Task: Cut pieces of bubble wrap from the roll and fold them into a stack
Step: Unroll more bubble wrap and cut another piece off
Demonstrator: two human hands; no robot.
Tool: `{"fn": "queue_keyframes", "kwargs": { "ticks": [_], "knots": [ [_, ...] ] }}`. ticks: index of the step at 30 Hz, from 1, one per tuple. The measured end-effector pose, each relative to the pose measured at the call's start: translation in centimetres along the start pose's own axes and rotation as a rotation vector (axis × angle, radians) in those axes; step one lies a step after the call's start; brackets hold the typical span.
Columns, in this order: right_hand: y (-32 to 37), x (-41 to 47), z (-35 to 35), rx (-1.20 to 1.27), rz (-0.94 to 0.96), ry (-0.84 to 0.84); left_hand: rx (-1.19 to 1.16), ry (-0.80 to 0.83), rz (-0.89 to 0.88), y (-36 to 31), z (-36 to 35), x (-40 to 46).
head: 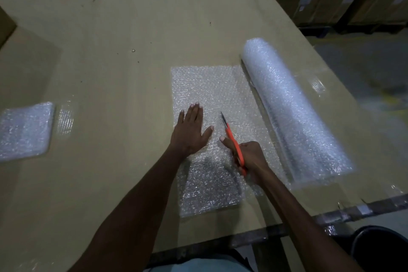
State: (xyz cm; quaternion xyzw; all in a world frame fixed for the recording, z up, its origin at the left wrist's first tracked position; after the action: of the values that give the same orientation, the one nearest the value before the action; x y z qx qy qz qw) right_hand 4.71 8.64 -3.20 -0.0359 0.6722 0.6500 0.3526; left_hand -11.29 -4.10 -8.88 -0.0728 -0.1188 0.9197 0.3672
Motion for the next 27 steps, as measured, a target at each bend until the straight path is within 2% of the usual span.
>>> {"fn": "queue_keyframes", "kwargs": {
  "ticks": [8,17,27],
  "knots": [
    [0.9,0.4,-0.2,0.021,0.003,0.000,0.027,0.030,0.092,0.2,0.0,0.0],
    [0.9,0.3,-0.1,-0.015,-0.034,-0.009,0.005,0.049,0.011,2.1,1.8,4.5],
    [1.1,2.0,0.0,-0.003,0.017,-0.002,0.017,0.037,0.007,2.8,1.3,4.7]
  ]
}}
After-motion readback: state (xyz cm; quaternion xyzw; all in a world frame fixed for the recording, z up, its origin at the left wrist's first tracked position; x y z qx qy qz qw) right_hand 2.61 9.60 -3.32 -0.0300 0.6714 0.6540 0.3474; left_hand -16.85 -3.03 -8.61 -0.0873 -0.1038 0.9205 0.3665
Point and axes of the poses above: each hand's wrist, its own x-axis towards the middle knuckle, its own z-axis out of the back of the hand, y = z × x, the point moved 4 cm from there along x, towards the middle knuckle, and after that the axes turned 5 degrees about y, right-handed, at the moved point
